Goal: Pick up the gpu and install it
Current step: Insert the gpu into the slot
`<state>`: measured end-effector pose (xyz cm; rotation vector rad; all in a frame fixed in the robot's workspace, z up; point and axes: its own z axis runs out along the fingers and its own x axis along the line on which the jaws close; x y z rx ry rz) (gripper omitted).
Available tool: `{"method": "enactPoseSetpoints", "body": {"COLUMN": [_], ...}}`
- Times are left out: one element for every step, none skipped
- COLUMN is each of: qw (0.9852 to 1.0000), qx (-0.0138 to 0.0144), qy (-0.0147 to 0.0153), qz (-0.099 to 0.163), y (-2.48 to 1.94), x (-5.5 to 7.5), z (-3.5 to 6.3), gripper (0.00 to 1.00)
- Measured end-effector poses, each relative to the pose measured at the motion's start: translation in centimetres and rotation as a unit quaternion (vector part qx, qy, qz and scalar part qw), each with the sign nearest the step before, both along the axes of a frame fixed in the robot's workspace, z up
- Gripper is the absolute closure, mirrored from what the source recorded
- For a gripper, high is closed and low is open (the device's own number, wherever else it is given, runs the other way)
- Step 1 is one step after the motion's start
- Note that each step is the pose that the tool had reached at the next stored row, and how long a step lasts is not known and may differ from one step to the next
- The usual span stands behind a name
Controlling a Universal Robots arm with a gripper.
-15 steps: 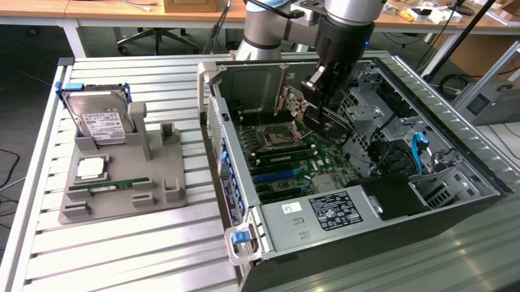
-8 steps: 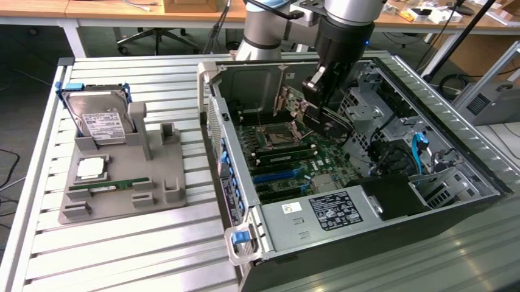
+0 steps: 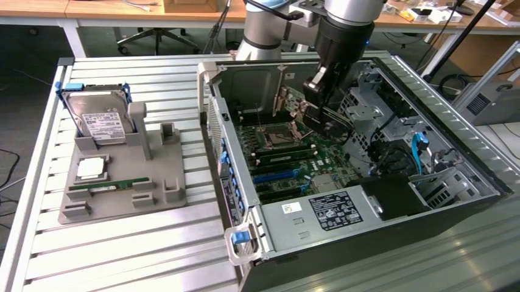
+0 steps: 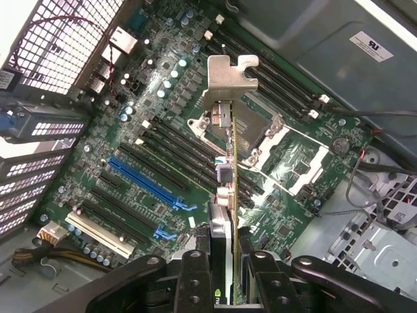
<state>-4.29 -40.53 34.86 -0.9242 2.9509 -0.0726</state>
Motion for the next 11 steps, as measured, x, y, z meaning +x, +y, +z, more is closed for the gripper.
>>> {"method": "enactPoseSetpoints", "body": {"qw": [1.0000,1.0000,1.0000,1.0000,1.0000,1.0000,0.9999,0.9999,0.9999,0.9998,0.9998], "qx": [0.0000,0.0000,0.0000,0.0000,0.0000,0.0000,0.0000,0.0000,0.0000,0.0000,0.0000], "qy": [0.0000,0.0000,0.0000,0.0000,0.0000,0.0000,0.0000,0.0000,0.0000,0.0000,0.0000], "qz": [0.001,0.003,0.005,0.006,0.008,0.010,0.011,0.014,0.015,0.018,0.019], "y": [0.00,0.00,0.00,0.00,0.00,0.00,0.00,0.00,0.00,0.00,0.00], "x": [0.00,0.00,0.00,0.00,0.00,0.00,0.00,0.00,0.00,0.00,0.00], "z": [0.00,0.00,0.00,0.00,0.00,0.00,0.00,0.00,0.00,0.00,0.00], "gripper": [0.73,0.73,0.73,0.73,0.73,0.73,0.73,0.73,0.73,0.73,0.73]}}
